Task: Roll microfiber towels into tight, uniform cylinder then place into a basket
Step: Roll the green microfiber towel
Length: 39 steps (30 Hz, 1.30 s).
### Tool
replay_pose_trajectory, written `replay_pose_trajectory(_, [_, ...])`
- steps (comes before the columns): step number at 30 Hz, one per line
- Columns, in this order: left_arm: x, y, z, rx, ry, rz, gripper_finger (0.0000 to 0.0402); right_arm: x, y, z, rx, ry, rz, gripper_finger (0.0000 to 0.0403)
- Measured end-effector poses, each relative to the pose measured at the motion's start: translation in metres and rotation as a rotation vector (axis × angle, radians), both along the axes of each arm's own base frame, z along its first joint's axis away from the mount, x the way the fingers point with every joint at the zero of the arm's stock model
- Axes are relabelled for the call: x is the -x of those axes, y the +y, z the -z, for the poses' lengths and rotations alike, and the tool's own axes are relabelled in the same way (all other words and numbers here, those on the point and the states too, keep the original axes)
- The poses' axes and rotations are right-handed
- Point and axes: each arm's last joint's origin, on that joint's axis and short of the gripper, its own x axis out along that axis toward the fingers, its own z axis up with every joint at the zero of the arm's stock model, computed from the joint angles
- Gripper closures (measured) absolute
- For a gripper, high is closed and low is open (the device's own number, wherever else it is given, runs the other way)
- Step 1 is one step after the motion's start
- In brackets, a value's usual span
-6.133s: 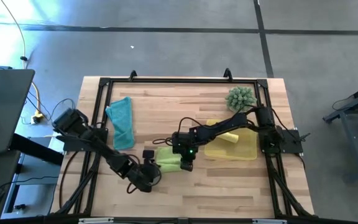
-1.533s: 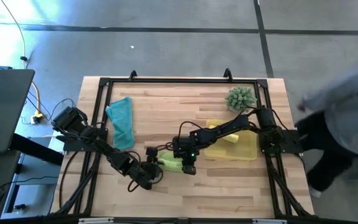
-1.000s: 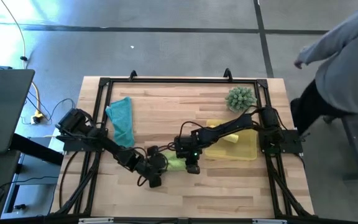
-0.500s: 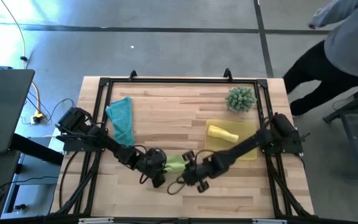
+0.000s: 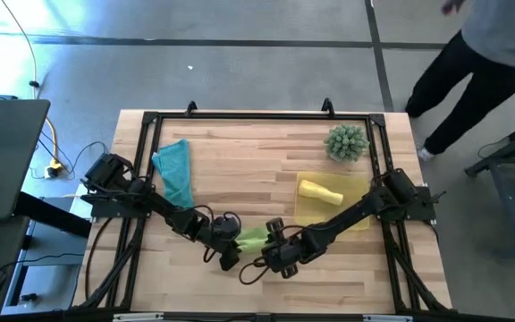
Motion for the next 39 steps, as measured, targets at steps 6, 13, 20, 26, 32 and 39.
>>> replay_pose_trajectory(6, [-0.001, -0.002, -0.001, 0.046, -0.004, 0.029, 0.0332, -0.004, -0.009, 0.001, -0.014, -0.002, 0.057, 0.0205])
replay_pose_trajectory(13, [-0.002, -0.002, -0.002, 0.077, -0.015, 0.046, 0.0332, -0.01, -0.015, 0.013, -0.047, 0.041, 0.053, 0.0233])
replay_pose_trajectory(20, [-0.002, 0.0, -0.001, 0.071, -0.01, 0.04, 0.0332, 0.005, -0.021, 0.003, 0.002, 0.242, 0.11, 0.0257])
replay_pose_trajectory(26, [-0.003, 0.003, -0.001, 0.071, -0.011, 0.04, 0.0332, 0.004, -0.012, -0.017, -0.065, 0.263, 0.15, 0.0258])
replay_pose_trajectory(32, [-0.004, 0.005, -0.001, 0.057, -0.015, 0.055, 0.0333, -0.001, 0.011, -0.016, -0.072, 0.076, 0.056, 0.0258])
replay_pose_trajectory(39, [-0.004, 0.005, -0.001, 0.053, -0.016, 0.054, 0.0332, 0.001, 0.017, -0.012, 0.011, 0.031, 0.088, 0.0258])
